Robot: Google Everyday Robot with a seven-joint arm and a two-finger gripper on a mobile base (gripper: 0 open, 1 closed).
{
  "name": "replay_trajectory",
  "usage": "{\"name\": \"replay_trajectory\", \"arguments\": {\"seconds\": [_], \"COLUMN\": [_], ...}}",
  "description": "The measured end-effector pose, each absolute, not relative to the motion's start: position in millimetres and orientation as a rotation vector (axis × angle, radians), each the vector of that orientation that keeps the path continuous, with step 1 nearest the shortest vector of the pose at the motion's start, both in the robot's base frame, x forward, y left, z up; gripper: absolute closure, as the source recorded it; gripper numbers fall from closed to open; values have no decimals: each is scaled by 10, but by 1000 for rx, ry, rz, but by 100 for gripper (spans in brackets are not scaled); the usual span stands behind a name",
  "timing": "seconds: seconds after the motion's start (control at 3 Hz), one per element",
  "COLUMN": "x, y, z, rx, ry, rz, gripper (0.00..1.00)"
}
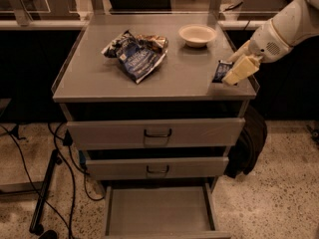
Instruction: Place rxbar blueberry into bottom drawer
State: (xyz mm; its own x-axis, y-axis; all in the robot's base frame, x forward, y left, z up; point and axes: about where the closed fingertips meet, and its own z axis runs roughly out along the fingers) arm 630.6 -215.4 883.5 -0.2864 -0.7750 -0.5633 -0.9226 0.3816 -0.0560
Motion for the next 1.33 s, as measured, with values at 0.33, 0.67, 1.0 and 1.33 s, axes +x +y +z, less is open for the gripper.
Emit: {"name": "replay_trajectory", "arguments": {"seconds": [0.33,0.67,1.0,1.33], "x": [6220,6181,5900,5461], "y": [-2116,-2086,-2080,-2101], "z": [8676,8725,8879,9062], "rx": [-1470,-1481,-1491,-1497], "ry": [2162,2158,2153,2140], "rz": [416,417,422,433], "gripper": [100,100,100,100]}}
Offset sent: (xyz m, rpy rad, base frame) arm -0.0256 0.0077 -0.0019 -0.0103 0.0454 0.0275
